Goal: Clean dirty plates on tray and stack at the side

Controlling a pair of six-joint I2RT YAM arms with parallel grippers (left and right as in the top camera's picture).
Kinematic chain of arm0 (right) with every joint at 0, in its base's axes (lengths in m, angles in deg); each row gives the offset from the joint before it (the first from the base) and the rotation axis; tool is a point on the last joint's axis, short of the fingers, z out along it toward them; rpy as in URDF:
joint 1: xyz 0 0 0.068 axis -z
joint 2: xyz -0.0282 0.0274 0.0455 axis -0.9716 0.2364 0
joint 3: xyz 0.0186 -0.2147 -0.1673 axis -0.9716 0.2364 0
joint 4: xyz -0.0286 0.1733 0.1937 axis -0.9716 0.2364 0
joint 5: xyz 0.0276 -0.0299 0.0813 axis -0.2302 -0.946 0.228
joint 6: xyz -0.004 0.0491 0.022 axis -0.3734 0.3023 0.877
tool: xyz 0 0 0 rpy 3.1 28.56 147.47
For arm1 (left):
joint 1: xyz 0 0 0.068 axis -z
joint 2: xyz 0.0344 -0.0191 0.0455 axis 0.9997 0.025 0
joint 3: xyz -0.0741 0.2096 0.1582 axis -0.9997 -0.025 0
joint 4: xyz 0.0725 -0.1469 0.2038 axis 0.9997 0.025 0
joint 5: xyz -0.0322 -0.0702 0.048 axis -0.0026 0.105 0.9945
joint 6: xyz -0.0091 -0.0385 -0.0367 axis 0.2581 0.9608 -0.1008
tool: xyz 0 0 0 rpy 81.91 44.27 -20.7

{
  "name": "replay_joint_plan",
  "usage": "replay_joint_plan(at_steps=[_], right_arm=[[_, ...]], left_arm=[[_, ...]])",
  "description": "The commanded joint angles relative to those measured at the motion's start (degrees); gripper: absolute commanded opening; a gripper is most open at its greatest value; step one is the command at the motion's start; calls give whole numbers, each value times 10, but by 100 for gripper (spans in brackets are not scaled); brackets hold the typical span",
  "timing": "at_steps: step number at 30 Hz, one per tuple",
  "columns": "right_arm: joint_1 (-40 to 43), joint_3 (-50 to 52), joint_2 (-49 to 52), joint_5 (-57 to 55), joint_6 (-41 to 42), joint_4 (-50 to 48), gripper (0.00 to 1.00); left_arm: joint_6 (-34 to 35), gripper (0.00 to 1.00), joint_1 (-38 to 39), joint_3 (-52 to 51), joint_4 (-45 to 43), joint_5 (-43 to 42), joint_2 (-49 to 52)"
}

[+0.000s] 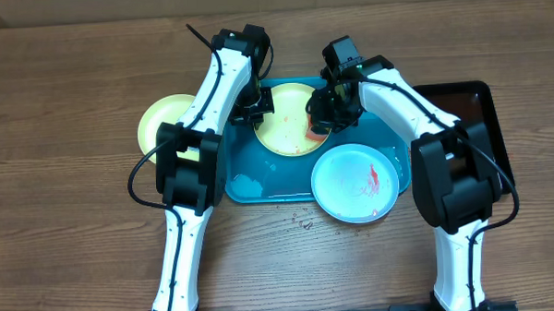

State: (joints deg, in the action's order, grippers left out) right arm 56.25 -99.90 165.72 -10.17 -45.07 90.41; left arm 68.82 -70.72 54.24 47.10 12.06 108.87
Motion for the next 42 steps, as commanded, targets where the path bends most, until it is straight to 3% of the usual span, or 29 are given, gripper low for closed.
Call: replay_joint_plan(at_steps=[1, 8, 17, 30, 42], right_arm=[[-3, -2, 25, -8, 3, -9, 4], [-26, -2, 56, 41, 2, -49, 4], [-77, -2, 56, 63, 18, -110, 4], [-13, -49, 56, -199, 28, -37, 4], [-16, -54, 56, -208, 4, -31, 3]], left_arm=[[-30, 4, -6, -11, -1, -11, 8], [-89, 4, -6, -11, -13, -81, 8], [-97, 5, -14, -11, -7, -96, 8], [-97, 4, -18, -11, -7, -95, 8], [-97, 4, -18, -11, -5, -92, 8]])
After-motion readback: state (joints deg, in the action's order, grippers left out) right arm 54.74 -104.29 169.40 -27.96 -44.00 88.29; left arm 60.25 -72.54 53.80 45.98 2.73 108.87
